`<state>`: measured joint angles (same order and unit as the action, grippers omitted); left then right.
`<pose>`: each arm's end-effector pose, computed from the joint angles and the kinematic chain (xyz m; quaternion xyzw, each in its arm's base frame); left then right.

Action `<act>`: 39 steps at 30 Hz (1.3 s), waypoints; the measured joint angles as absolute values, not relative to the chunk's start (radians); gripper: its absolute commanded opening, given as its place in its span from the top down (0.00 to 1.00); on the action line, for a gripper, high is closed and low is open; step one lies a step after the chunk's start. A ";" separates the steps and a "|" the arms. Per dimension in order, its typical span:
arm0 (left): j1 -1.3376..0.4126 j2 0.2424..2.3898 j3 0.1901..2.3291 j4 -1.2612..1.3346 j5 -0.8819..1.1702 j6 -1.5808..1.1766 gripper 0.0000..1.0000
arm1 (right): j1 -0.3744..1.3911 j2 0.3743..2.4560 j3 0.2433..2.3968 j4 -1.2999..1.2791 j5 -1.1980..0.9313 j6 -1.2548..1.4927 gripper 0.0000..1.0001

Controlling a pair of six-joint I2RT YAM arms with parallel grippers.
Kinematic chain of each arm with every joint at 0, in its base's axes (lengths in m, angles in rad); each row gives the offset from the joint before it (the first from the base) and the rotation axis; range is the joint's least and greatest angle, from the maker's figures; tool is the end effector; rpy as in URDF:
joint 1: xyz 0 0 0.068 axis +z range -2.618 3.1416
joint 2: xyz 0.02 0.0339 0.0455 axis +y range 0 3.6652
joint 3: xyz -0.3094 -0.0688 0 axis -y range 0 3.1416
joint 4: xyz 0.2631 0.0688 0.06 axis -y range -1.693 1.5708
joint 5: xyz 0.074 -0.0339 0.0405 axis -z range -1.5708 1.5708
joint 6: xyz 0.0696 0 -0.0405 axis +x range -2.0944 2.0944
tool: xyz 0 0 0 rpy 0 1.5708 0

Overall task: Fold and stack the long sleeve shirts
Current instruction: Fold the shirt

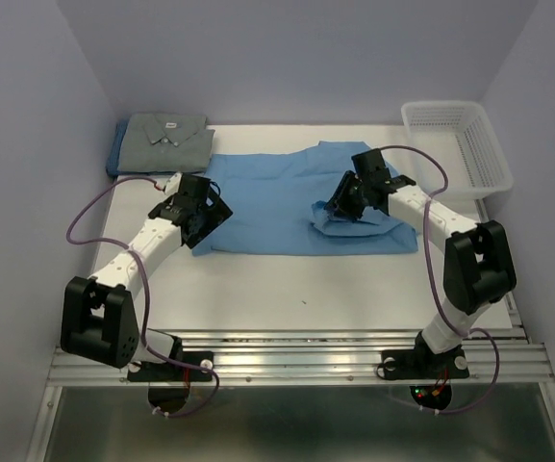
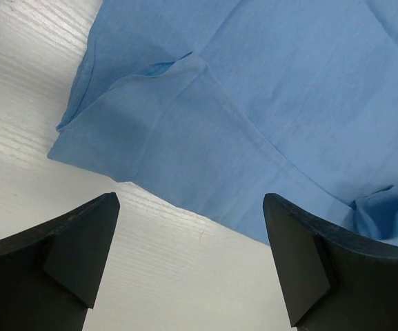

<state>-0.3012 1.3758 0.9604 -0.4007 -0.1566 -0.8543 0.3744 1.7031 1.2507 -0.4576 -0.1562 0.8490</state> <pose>0.3115 -0.0854 0.2618 -0.2808 0.8837 -0.1397 0.3474 0.3788 0.1605 0.2464 0.1971 0.9226 0.2462 0.2224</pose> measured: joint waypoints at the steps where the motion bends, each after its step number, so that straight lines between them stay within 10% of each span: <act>1: -0.302 1.364 0.957 -0.399 -0.156 -0.854 0.01 | 0.374 1.703 1.253 -0.443 -0.130 0.845 0.39; 4: -0.302 1.349 0.957 -0.392 -0.156 -0.853 0.01 | 0.374 1.688 1.251 -0.433 -0.058 0.818 0.01; 15: -0.331 1.406 0.999 -0.368 -0.149 -0.784 0.01 | 0.353 1.408 1.169 -0.393 0.228 0.235 0.00; 39: -0.240 1.708 0.995 -0.131 0.010 -0.620 0.01 | 0.138 1.794 1.269 -0.326 -0.191 -0.270 0.00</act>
